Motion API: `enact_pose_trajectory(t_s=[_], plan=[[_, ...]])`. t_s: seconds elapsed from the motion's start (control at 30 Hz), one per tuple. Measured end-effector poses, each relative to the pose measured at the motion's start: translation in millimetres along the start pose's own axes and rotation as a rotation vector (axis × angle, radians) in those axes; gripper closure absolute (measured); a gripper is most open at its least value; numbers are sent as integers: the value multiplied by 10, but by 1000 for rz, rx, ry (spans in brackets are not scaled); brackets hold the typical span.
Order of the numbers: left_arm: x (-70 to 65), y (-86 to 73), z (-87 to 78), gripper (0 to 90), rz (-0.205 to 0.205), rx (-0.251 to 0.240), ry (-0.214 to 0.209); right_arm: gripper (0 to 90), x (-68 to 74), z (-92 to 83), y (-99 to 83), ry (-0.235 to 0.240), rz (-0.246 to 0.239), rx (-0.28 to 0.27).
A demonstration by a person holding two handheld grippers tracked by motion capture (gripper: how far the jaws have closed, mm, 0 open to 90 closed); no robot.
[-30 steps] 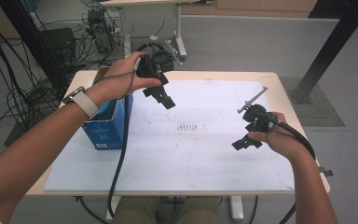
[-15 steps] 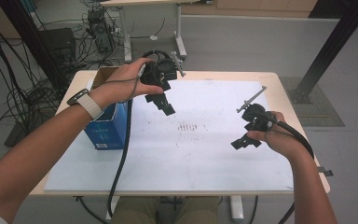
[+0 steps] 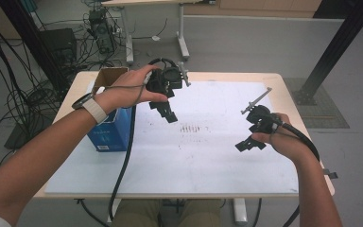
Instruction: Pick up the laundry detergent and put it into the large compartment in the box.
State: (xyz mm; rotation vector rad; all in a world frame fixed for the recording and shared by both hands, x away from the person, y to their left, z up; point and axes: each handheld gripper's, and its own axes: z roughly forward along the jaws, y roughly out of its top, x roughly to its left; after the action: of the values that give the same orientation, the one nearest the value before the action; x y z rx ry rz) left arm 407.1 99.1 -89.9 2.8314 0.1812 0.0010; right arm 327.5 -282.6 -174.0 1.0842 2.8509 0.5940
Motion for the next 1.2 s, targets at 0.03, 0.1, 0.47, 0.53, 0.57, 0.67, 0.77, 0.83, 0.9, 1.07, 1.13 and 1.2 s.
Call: enact_pose_trajectory(t_s=[0.03, 0.1, 0.47, 0.53, 0.57, 0.67, 0.77, 0.83, 0.9, 1.07, 1.13, 1.2], plan=[[-2, -5, 6, 64, 0, -4, -2, 93, 0, -3, -3, -1, -2, -2], [-4, -12, 15, 64, 3, -8, -5, 93, 0, -10, -6, -2, -2, -3], [-24, -23, 66, 64, 6, -10, -8, 93, 5, -2, -5, -1, -2, -2], [-34, -26, 74, 64, 6, -10, -10, 93, 9, -4, -8, -3, -4, -3], [-39, -23, 78, 64, 8, -10, -10, 93, 12, -5, -11, -2, -4, -6], [-47, -10, 79, 63, 8, -6, -12, 93, 25, -16, -23, -4, -4, -9], [-49, -15, 77, 64, 6, -7, -10, 93, 31, -28, -35, -7, -4, -10], [-49, -24, 77, 63, 6, -9, -9, 93, 33, -34, -42, -7, 1, -10], [-44, -30, 79, 63, 3, -7, -10, 93, 35, -32, -41, -8, 0, -8], [-40, -46, 80, 64, 0, -8, -10, 93, 39, -23, -34, -7, -3, -7], [-37, -49, 80, 63, 0, -6, -11, 93, 43, -20, -29, -6, -4, -7], [-38, -58, 83, 64, -2, -8, -12, 93, 46, -21, -22, -7, -5, -7]])
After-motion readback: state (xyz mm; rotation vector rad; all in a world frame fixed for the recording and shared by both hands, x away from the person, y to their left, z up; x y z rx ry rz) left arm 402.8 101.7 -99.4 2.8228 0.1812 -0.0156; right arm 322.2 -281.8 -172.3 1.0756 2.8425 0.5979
